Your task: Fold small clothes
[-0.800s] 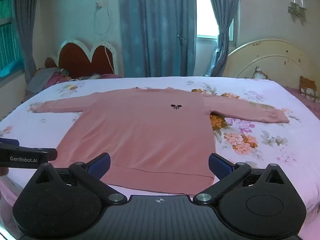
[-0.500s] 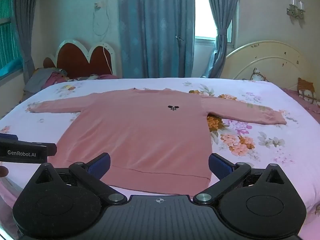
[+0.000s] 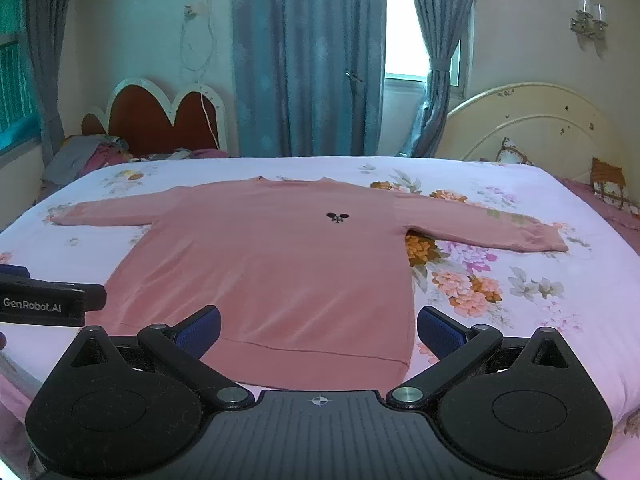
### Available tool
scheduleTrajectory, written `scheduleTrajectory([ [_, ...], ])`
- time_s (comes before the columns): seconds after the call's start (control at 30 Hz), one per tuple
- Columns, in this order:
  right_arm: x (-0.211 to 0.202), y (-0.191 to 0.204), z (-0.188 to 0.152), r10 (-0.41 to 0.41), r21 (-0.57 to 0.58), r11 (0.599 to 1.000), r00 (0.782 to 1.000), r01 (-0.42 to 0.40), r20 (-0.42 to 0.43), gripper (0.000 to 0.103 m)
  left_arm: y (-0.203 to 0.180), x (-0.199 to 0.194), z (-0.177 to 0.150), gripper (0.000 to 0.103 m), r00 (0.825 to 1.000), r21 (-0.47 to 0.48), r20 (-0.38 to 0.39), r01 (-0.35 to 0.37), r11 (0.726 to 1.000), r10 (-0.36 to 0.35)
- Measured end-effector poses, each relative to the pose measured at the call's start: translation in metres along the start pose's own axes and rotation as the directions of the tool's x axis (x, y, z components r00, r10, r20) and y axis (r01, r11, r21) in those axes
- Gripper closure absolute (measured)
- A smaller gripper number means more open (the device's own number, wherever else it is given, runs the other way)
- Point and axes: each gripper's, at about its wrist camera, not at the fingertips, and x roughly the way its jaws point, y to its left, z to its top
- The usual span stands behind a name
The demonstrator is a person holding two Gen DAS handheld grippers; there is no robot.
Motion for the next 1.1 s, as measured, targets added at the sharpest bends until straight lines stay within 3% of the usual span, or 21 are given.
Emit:
scheduleTrajectory([
  [1.1, 0.001, -0.015, 0.003, -0.013, 0.025, 1.0, 1.0, 0.013, 0.003, 0.0, -0.021, 0.006, 0.002, 0.0, 1.0, 0.02, -0.001, 0.011, 1.0, -0.011],
])
